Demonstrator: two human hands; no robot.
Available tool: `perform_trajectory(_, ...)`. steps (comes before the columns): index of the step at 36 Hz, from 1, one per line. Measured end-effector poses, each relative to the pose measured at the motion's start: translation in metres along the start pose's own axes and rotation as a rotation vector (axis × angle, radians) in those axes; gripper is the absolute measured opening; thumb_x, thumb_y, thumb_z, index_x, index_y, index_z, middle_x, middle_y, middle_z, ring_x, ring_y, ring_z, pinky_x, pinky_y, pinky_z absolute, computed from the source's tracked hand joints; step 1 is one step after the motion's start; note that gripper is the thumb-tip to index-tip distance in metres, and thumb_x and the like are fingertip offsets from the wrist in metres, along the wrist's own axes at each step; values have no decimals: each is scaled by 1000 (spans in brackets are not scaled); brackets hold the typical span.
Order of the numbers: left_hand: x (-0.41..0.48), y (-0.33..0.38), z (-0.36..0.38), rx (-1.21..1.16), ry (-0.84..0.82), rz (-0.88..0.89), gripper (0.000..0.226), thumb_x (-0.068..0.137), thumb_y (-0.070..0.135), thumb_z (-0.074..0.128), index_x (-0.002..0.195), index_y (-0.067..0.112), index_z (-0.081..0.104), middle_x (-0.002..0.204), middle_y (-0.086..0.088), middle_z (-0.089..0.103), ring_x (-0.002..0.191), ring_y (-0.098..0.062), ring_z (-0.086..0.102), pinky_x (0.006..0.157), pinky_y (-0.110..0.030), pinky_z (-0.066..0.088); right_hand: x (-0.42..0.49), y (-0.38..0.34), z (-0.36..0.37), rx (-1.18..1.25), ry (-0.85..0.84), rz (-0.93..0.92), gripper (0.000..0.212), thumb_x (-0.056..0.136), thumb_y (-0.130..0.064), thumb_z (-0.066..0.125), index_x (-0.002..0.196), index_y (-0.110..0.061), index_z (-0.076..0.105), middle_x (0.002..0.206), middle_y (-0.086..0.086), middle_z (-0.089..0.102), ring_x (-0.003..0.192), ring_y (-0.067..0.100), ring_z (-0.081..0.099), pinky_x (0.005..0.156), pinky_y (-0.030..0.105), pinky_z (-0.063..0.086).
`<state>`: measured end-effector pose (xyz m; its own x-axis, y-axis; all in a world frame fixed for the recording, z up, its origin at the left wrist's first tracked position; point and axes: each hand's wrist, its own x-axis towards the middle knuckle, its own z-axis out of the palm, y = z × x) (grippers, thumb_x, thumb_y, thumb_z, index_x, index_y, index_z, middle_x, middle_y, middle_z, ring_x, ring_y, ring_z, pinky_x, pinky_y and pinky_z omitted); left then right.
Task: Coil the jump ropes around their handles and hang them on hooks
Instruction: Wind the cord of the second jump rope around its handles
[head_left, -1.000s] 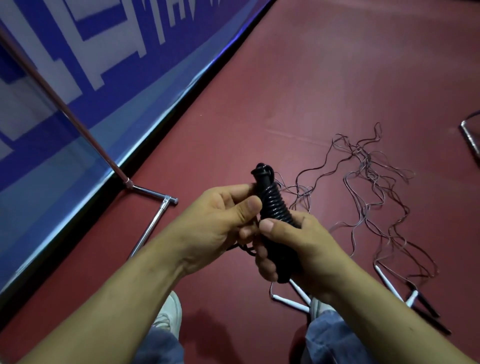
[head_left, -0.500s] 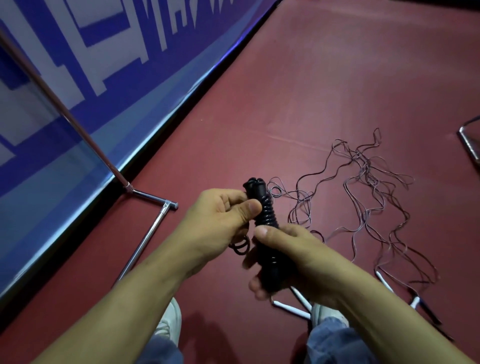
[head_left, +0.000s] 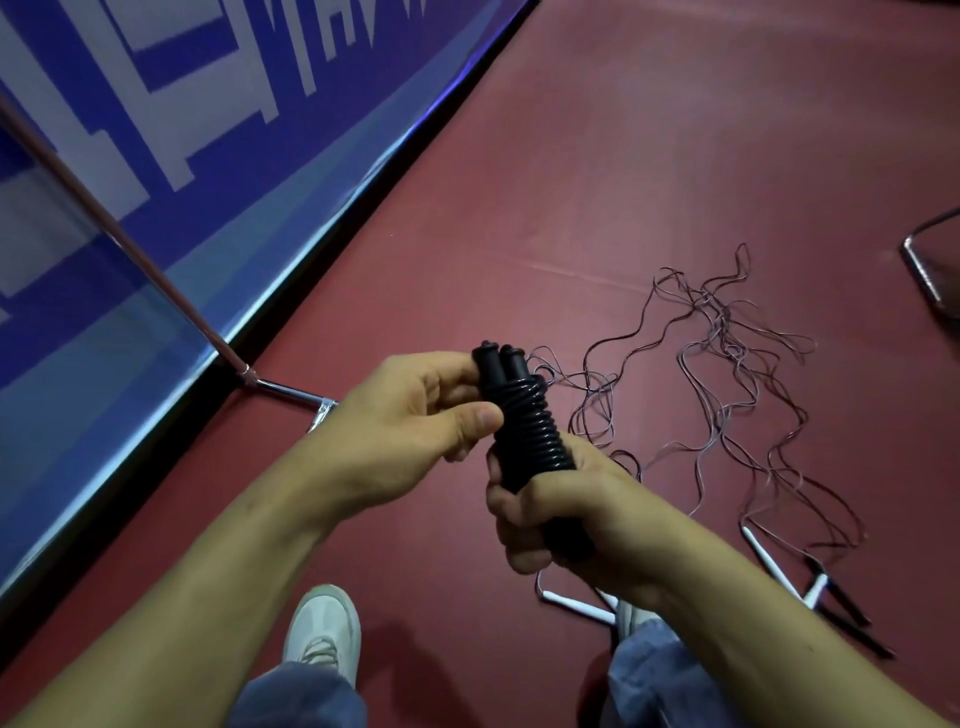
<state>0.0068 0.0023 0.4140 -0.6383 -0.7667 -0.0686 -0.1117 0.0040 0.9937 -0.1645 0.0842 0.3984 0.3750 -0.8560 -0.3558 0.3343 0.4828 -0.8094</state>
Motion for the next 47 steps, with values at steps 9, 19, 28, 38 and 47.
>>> perform_trajectory(9,-4,4,-6,-20,11,8,25,93,-5,62,115,5,69,74,2,68,62,-14,47,58,-20,44,-6,-3,-3,354,-355,112,32,68,1,47,99,-9,50,78,8,36,55,12,32,50,21,38)
perform_trajectory(19,-11,1,-16,535,152,86,22,94,18,71,74,26,73,69,5,69,65,-14,61,62,-24,47,1,3,-4,82,-37,-6,34,61,3,52,93,-7,49,62,4,42,48,14,31,47,21,33)
perform_trajectory(28,-10,-2,-16,412,168,5,18,93,24,73,76,21,76,71,0,71,75,-28,63,77,-49,55,0,2,0,58,-56,-47,34,63,5,48,95,-8,48,63,5,39,48,13,30,48,21,32)
perform_trajectory(38,-8,-2,6,-334,-79,-16,48,86,25,64,132,14,62,102,-16,71,82,-27,58,76,-37,47,-10,0,8,488,-580,174,33,69,-1,53,99,-12,44,72,3,34,54,12,27,49,19,29)
perform_trajectory(47,-5,-3,10,-420,84,-25,46,76,30,78,113,4,68,103,-25,68,77,-34,43,62,-33,38,-3,-2,-14,369,-390,268,54,74,-22,69,120,5,59,98,19,64,85,30,67,77,42,60)
